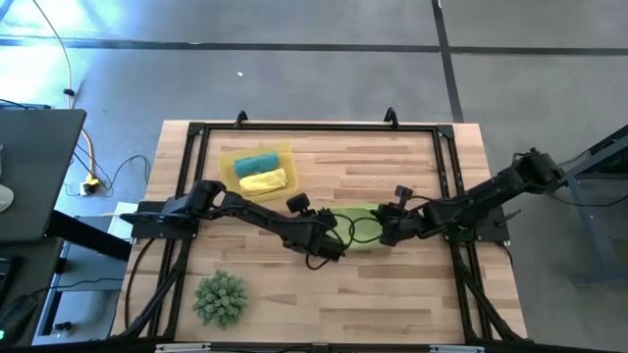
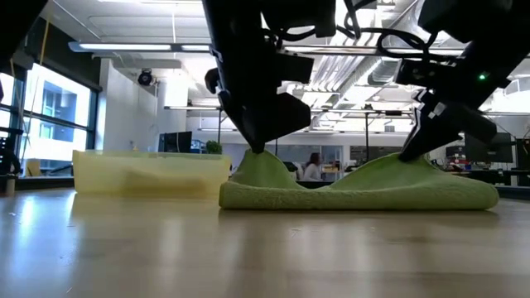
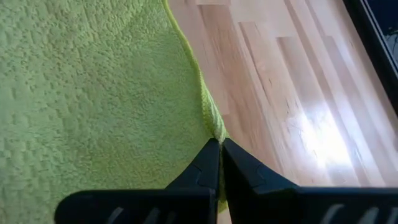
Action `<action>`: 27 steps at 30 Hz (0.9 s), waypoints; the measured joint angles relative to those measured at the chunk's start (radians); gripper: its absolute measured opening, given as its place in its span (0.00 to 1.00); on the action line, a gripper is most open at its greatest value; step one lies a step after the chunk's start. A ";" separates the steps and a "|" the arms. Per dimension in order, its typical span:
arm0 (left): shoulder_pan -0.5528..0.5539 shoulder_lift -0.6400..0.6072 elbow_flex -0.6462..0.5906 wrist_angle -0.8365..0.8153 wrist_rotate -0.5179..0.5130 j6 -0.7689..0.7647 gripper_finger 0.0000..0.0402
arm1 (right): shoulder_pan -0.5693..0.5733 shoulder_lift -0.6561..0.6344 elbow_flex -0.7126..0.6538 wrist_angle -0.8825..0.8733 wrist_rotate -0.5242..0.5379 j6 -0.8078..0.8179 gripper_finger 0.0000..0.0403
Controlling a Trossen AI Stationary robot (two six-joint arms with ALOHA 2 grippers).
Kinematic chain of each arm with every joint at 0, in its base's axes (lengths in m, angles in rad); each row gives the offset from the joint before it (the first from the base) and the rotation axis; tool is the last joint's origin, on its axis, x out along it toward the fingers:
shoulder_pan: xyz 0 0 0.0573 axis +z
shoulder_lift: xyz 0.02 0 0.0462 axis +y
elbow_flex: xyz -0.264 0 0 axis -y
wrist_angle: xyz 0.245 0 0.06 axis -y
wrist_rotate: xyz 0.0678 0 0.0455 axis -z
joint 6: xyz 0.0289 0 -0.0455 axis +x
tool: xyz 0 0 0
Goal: Roll microfiber towels into tight, uniform cylinder then place into a basket
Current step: Roll the green microfiber towel
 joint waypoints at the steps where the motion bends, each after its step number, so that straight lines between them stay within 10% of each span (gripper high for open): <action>1: 0.003 0.000 0.000 0.000 -0.001 0.000 0.00 | -0.004 0.000 0.000 0.000 -0.001 -0.005 0.00; 9: 0.004 0.002 0.000 0.000 0.000 0.000 0.00 | -0.025 0.000 0.000 -0.010 -0.045 -0.009 0.04; 17: 0.004 0.032 0.000 0.003 0.029 0.000 0.00 | -0.025 -0.001 0.000 -0.019 -0.030 -0.132 0.30; 27: 0.002 0.052 0.000 0.004 0.071 0.000 0.00 | -0.024 -0.001 0.001 -0.021 -0.189 0.068 0.43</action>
